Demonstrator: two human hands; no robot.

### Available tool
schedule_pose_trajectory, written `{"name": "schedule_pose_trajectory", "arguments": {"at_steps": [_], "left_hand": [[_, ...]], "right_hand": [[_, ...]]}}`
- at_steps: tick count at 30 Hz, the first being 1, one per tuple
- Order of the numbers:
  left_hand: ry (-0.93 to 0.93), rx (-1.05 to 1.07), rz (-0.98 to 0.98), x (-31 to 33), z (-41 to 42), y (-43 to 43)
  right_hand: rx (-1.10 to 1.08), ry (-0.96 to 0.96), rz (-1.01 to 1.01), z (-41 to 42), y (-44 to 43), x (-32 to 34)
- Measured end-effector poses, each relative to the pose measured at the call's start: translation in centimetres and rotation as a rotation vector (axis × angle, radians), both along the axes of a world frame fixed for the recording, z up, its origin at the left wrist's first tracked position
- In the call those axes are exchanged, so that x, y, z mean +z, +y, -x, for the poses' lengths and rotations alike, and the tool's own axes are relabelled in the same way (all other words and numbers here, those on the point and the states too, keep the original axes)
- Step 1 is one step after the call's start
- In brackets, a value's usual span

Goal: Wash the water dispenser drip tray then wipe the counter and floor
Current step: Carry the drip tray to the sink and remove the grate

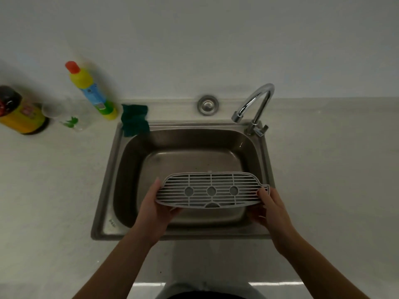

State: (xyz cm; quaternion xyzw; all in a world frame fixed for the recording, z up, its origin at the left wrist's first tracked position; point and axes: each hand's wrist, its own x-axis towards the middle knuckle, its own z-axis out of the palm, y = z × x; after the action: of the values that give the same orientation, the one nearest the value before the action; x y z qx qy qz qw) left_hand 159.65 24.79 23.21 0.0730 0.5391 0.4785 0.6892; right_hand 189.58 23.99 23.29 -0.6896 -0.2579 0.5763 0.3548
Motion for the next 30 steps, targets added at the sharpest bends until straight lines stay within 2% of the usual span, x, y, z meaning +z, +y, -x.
{"name": "schedule_pose_trajectory", "arguments": {"at_steps": [5, 9, 10, 12, 13, 14, 16, 18, 20, 24, 28, 30], "left_hand": [[0.056, 0.016, 0.012, -0.3, 0.7, 3.3], [0.086, 0.06, 0.048, -1.0, 1.1, 5.6], [0.088, 0.065, 0.056, -1.3, 1.3, 6.1], [0.088, 0.061, 0.067, -2.0, 1.7, 6.9], [0.09, 0.058, 0.075, -2.4, 1.9, 7.3], [0.096, 0.056, 0.083, -2.7, 2.1, 7.6], [0.1, 0.058, 0.101, -3.5, 2.5, 8.3], [0.097, 0.068, 0.117, -4.1, 2.8, 8.7], [0.102, 0.065, 0.117, -4.6, 3.0, 9.0], [0.11, 0.054, 0.105, -5.4, 3.6, 9.5], [0.089, 0.049, 0.098, -6.0, 3.9, 9.6], [0.097, 0.049, 0.091, -6.3, 3.8, 9.5]], "right_hand": [[0.037, -0.069, 0.03, 1.0, 2.7, -0.2], [0.193, -0.16, 0.123, 1.7, 5.1, 1.0], [0.241, -0.271, 0.119, 1.8, 5.6, 1.1], [0.338, -0.687, -0.006, 2.2, 6.2, 1.5], [0.374, -0.858, -0.142, 2.8, 6.3, 1.8], [0.425, -0.953, -0.304, 3.6, 6.5, 2.2], [0.636, -0.946, -0.488, 6.0, 7.4, 2.7], [0.892, -0.928, -0.531, 8.6, 8.5, 2.4], [1.064, -0.989, -0.589, 10.3, 9.9, 1.5], [1.148, -1.051, -0.557, 11.6, 12.1, 0.3], [1.26, -0.983, -0.523, 12.0, 13.3, 0.1], [1.336, -1.014, -0.512, 12.0, 13.9, 0.0]]}}
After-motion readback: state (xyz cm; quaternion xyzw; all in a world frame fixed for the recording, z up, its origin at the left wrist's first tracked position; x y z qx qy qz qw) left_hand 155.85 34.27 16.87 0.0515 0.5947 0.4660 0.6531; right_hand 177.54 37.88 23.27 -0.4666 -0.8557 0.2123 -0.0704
